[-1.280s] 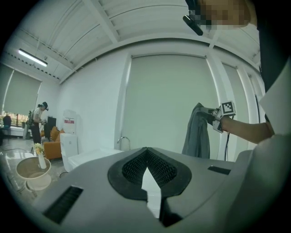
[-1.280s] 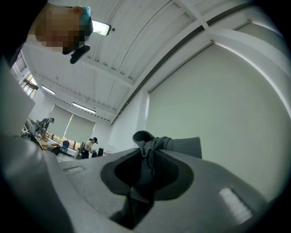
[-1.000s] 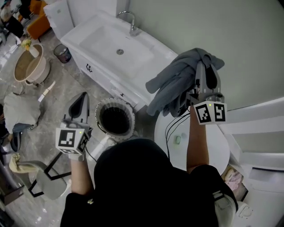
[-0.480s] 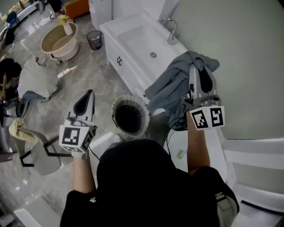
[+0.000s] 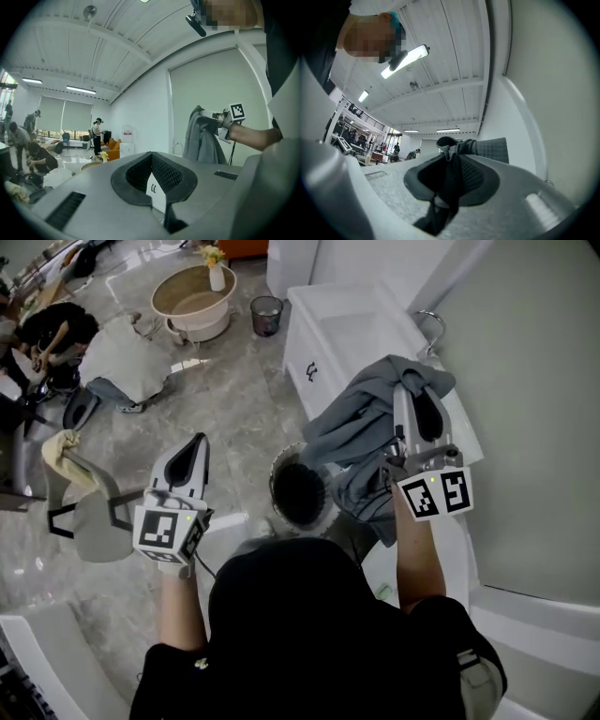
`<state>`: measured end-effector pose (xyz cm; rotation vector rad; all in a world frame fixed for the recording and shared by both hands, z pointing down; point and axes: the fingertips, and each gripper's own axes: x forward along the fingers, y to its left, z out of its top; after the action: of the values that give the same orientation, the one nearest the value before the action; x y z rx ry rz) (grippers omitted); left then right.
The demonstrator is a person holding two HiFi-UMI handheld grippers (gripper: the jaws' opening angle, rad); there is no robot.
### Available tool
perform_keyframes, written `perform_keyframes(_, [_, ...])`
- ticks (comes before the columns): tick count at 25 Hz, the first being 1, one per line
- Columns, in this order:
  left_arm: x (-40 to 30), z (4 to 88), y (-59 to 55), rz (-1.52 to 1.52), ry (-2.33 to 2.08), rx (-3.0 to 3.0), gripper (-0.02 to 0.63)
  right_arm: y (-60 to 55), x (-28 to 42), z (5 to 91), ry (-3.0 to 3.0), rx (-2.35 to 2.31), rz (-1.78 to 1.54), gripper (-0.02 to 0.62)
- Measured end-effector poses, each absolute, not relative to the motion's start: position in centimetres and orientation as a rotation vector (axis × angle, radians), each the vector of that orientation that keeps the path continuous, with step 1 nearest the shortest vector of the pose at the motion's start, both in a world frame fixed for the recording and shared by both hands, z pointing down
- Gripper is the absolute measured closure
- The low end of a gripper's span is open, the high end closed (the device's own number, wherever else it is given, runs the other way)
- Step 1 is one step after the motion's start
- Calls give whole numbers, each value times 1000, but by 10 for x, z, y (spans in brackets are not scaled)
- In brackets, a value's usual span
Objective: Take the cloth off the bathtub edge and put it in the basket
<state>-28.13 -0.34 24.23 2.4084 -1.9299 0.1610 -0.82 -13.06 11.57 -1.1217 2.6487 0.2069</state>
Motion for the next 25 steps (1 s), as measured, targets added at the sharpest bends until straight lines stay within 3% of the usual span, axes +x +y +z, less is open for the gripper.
perform_keyframes(16, [-375,246,64,168,-2197,2116,591,-130,-182,137,2808,-644,-12,528])
perform_keyframes(25, [-376,260,71,180,-2249,2038,591,-148,-195,169,2833,-587,-134,528])
